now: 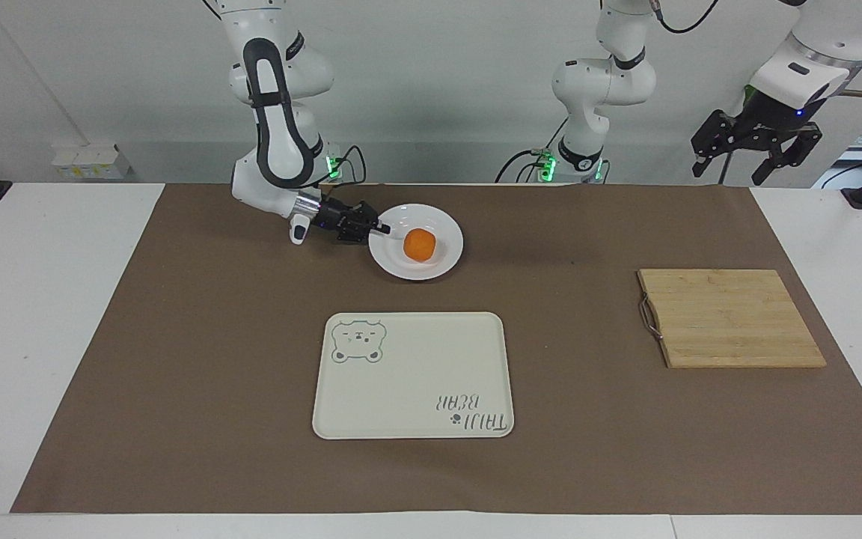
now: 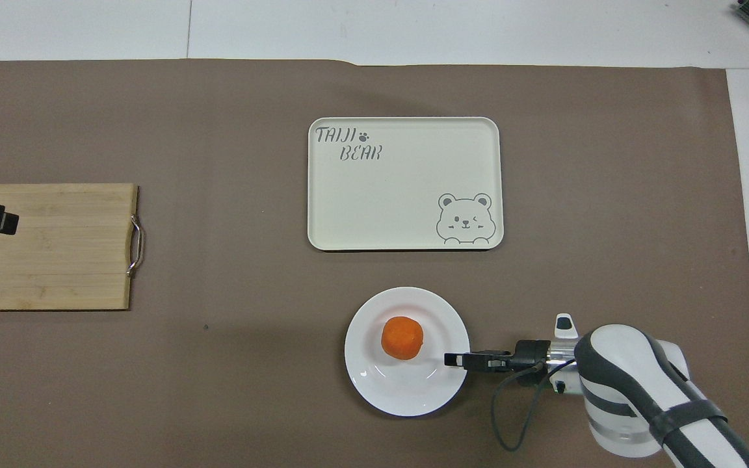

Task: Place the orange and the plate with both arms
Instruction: 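Close the right gripper on the plate rim and pull it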

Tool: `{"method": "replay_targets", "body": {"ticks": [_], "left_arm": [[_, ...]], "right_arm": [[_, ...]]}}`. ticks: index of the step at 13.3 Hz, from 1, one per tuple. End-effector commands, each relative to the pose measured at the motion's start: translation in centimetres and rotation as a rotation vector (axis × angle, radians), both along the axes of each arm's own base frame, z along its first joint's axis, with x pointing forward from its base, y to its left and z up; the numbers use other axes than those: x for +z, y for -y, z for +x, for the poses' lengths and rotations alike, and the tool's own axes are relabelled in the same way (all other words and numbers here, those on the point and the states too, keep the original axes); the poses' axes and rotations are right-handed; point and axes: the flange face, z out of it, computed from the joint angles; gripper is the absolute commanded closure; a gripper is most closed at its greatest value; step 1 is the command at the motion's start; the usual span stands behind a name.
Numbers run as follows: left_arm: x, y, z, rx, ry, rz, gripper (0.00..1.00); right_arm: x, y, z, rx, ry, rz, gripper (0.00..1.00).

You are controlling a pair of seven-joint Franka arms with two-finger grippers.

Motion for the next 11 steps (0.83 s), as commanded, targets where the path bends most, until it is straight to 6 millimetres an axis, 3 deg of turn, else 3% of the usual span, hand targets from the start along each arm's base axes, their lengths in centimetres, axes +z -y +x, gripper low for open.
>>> {"method": "replay_targets", "body": {"ticks": [1, 4, 11], "left_arm": [[0.4, -0.4, -0.4, 0.015, 0.003, 0.016, 0.00], [0.4, -0.4, -0.4, 0.015, 0.003, 0.016, 0.00], [0.5, -0.4, -0.5, 0.015, 0.004, 0.016, 0.00]], "right_arm": [[-0.1, 0.2, 0.0, -0.026, 0.022, -0.004, 0.89], [-0.2, 0.3, 0.2, -0.023, 0.031, -0.008, 1.00], [0.4, 0.0, 1.8, -0.009, 0.068, 0.011, 1.00]]}}
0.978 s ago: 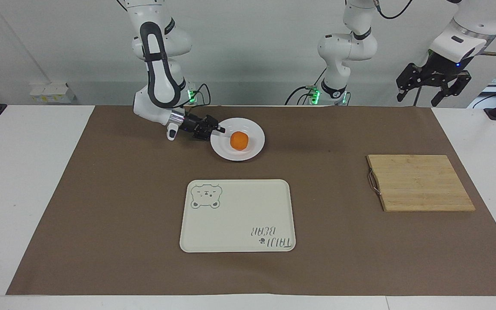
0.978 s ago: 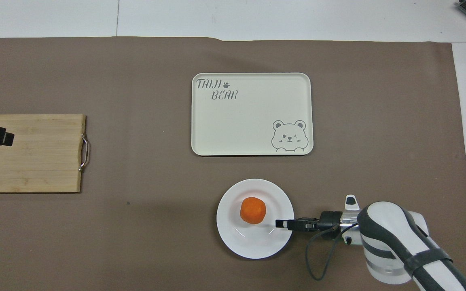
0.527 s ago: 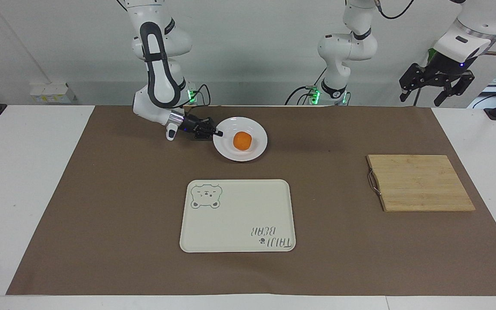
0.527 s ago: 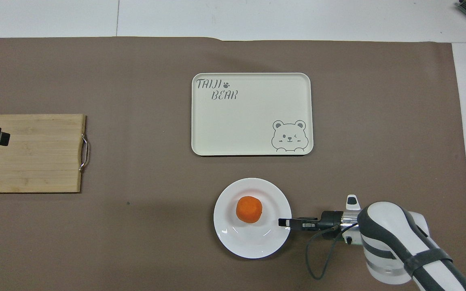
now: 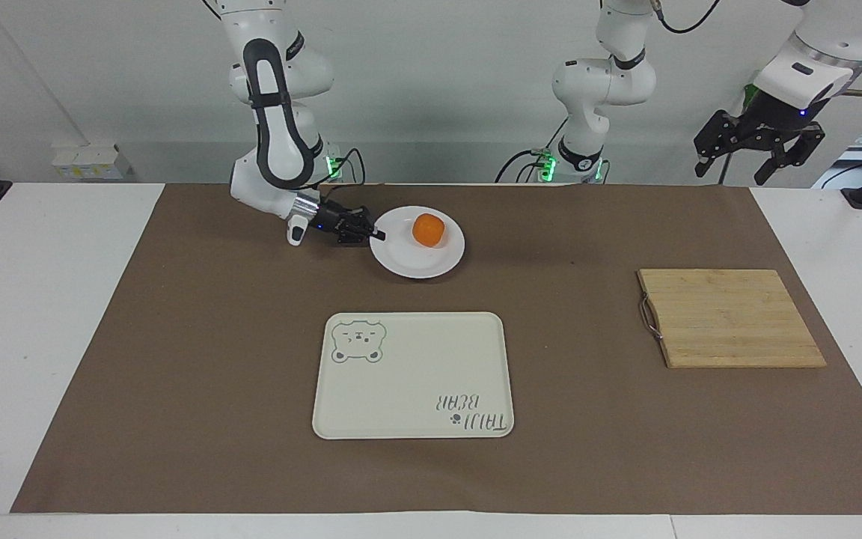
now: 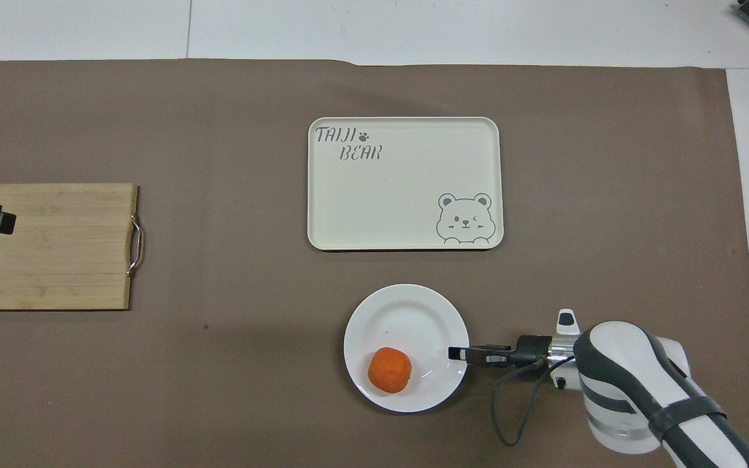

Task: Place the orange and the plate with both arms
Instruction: 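Close the right gripper on the plate rim and pull it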

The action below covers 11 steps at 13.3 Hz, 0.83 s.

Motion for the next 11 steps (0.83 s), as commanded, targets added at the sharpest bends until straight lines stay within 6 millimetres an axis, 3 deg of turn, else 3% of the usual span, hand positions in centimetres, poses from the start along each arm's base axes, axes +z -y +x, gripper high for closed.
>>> {"method": "replay_targets", "body": {"ticks": [1, 6, 11], "left_arm": [[0.4, -0.2, -0.5, 0.013, 0.003, 0.016, 0.00], [0.4, -0.2, -0.5, 0.013, 0.003, 0.016, 0.00], [0.5, -0.2, -0.5, 0.013, 0.004, 0.016, 0.00]], "right_arm": [[0.4, -0.3, 1.0, -0.006, 0.024, 0.052, 1.00], [1.6, 0.8, 1.3, -0.025, -0.012, 0.171, 1.00], [4.1, 1.2, 4.5, -0.071, -0.013, 0.192, 1.00]]}}
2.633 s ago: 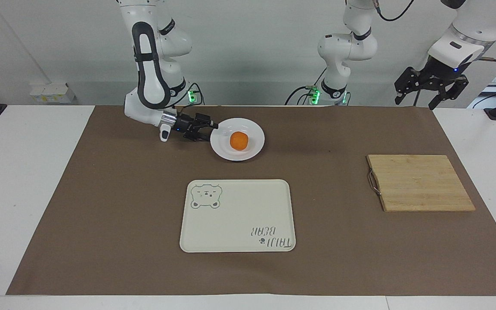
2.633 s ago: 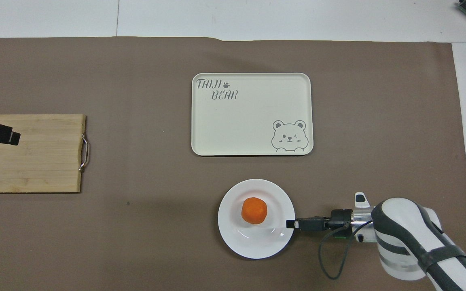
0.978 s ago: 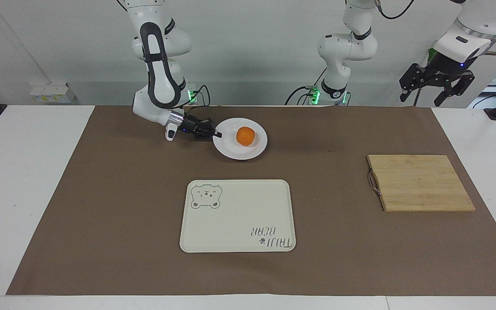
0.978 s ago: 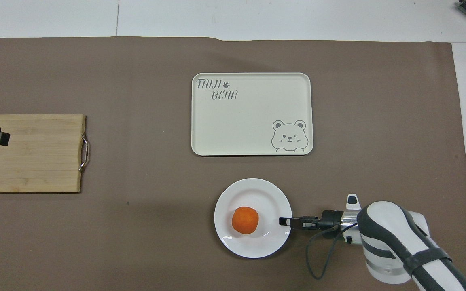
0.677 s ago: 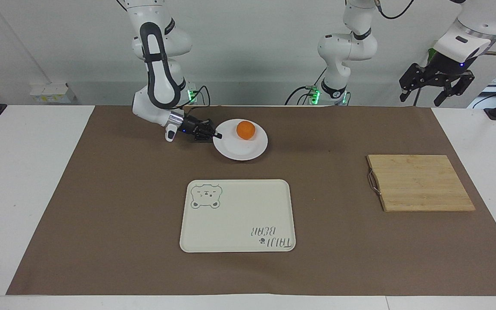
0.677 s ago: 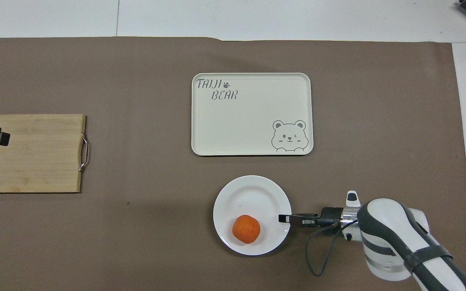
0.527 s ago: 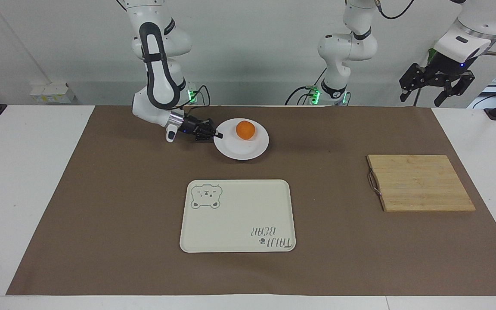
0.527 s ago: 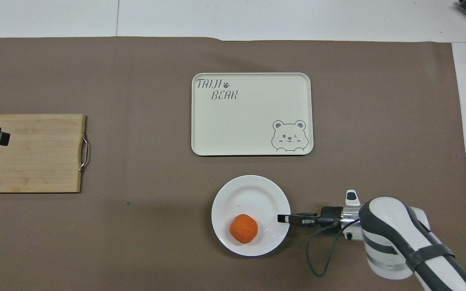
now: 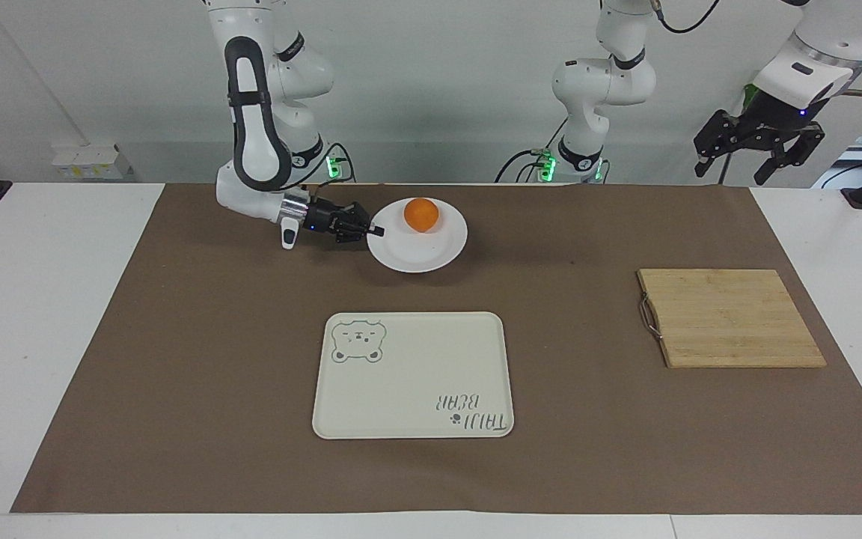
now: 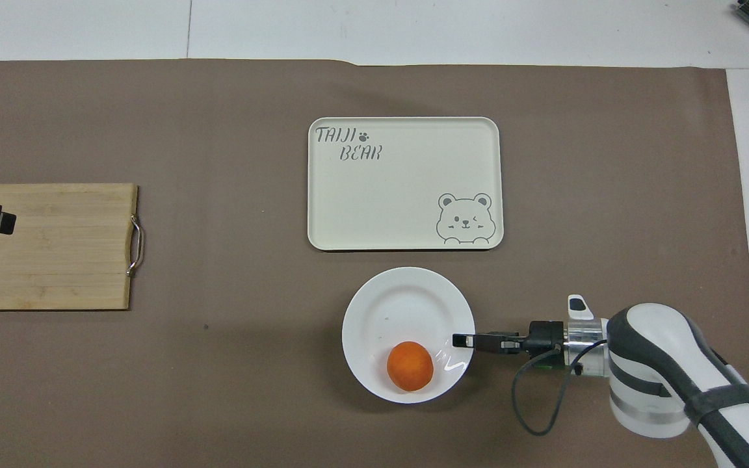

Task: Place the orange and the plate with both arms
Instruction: 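Slide the plate with the right gripper onto the bear tray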

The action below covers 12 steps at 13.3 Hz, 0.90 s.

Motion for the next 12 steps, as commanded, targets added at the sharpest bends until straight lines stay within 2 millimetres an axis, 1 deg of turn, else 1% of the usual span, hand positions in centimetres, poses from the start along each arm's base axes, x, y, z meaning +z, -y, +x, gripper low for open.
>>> {"method": "replay_targets", "body": {"ticks": [1, 4, 6, 10, 12], "left_arm": [[0.4, -0.2, -0.5, 0.013, 0.003, 0.016, 0.00], [0.5, -0.2, -0.5, 0.013, 0.004, 0.016, 0.00], [0.5, -0.2, -0.5, 0.013, 0.003, 0.016, 0.00], [0.5, -0.2, -0.5, 0.013, 0.003, 0.016, 0.00], [0.5, -0.2, -0.5, 0.013, 0.004, 0.016, 0.00]], "right_arm": [[1.8, 0.2, 2.5, -0.054, -0.020, 0.040, 1.00], [2.1, 1.4, 4.8, -0.102, -0.066, 0.036, 1.00], [2.5, 2.0, 6.6, -0.120, -0.097, 0.024, 1.00], [3.4, 2.8, 11.4, -0.142, -0.161, -0.028, 1.00], [3.6, 3.0, 13.3, -0.132, -0.161, -0.071, 1.00]]}}
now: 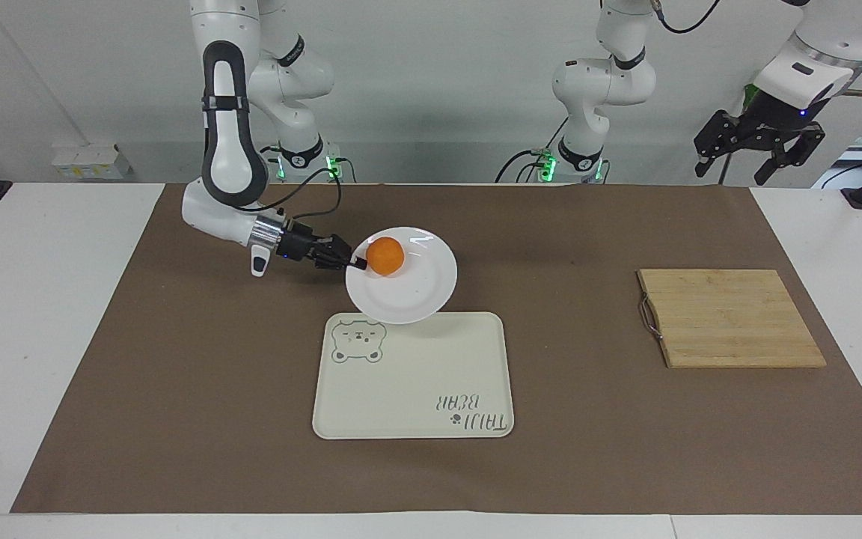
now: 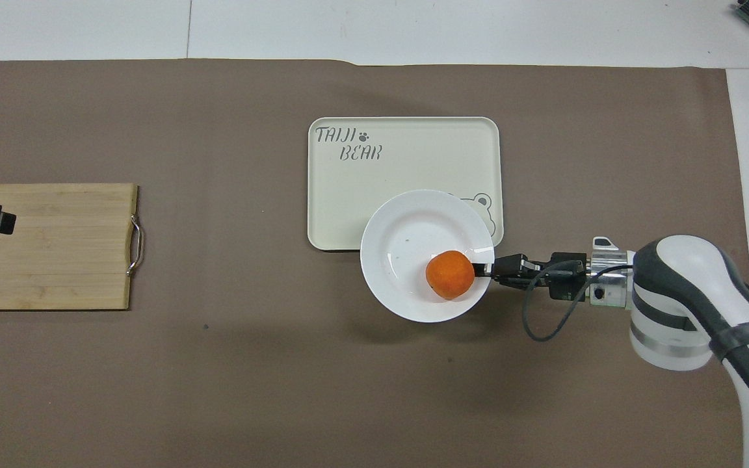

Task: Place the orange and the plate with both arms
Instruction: 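Slide the plate with the right gripper onto the bear tray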

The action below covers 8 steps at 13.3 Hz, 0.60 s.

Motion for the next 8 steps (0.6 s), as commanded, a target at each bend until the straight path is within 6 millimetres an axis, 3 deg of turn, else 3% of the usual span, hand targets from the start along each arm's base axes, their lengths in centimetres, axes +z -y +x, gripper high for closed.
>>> {"method": "replay_targets", "body": {"ticks": [1, 8], "left_arm": [[0.4, -0.2, -0.5, 0.013, 0.003, 0.016, 0.00], [0.4, -0.2, -0.5, 0.013, 0.001, 0.016, 0.00]], "right_arm": [[0.4, 0.5, 3.1, 0.041, -0.001, -0.068, 1.00], [0.7, 1.9, 9.1, -0.013, 0.027, -0.121, 1.00]]}}
